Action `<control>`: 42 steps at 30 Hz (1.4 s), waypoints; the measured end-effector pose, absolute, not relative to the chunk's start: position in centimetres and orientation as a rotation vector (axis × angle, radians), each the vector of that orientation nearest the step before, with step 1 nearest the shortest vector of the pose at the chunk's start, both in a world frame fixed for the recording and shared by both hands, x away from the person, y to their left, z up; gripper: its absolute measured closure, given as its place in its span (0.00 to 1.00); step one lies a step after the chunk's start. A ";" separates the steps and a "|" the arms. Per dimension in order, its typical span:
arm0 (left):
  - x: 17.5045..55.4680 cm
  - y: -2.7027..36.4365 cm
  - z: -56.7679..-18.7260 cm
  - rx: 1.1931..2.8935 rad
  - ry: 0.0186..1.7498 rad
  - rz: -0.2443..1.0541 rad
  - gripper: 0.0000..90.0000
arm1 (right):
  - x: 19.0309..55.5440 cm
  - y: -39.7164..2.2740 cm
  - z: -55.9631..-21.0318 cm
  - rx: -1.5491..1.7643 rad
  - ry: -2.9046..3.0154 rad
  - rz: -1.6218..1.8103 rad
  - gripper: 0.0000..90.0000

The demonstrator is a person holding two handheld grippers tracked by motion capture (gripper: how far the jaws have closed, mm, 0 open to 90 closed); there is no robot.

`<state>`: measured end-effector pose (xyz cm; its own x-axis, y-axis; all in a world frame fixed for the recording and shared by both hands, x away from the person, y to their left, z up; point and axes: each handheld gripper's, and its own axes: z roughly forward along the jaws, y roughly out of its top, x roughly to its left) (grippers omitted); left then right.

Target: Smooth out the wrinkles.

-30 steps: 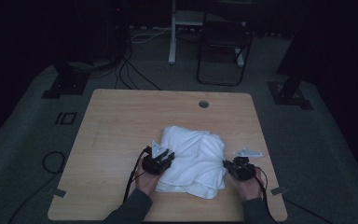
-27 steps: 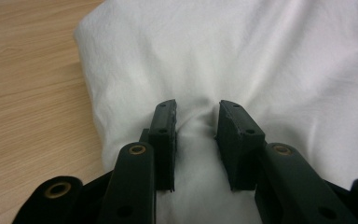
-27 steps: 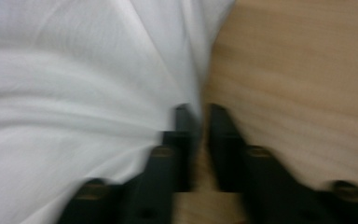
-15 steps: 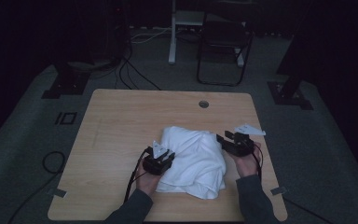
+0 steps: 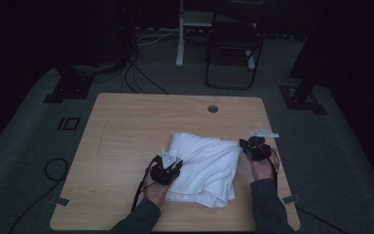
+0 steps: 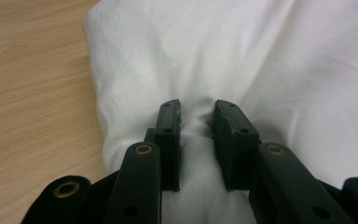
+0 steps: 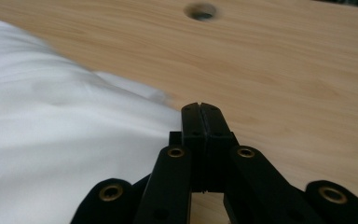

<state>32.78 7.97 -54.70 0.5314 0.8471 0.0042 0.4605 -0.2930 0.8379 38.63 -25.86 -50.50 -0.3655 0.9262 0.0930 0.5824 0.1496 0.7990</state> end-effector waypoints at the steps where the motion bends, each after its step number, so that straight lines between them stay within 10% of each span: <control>1: 32.8 7.9 -54.7 1.937 1.066 0.588 0.80 | 38.5 -26.1 -50.9 1.442 2.031 1.089 1.00; 8: 32.6 7.9 -54.6 1.928 1.071 0.596 0.80 | 35.9 -25.1 -50.3 1.374 1.999 1.113 0.66; 16: 32.3 7.8 -54.7 1.913 1.081 0.606 0.79 | 31.3 -21.1 -52.8 1.296 2.193 1.237 0.50; 18: 32.2 7.7 -54.7 1.909 1.081 0.608 0.79 | 30.8 -19.9 -54.3 1.266 2.258 1.173 0.53; 22: 32.3 7.9 -54.7 1.901 1.078 0.594 0.79 | 30.1 -19.2 -55.9 1.243 2.354 1.036 0.95; 27: 32.4 8.3 -54.3 1.889 1.072 0.565 0.77 | 29.0 -21.1 -55.8 1.283 2.314 0.896 1.00; 33: 31.8 9.5 -52.2 1.826 1.048 0.483 0.63 | 28.4 -21.2 -53.8 1.222 2.224 1.204 0.51; 42: 28.0 7.9 -52.0 1.890 0.906 0.441 0.61 | 30.3 -18.9 -56.1 1.185 2.340 0.971 0.47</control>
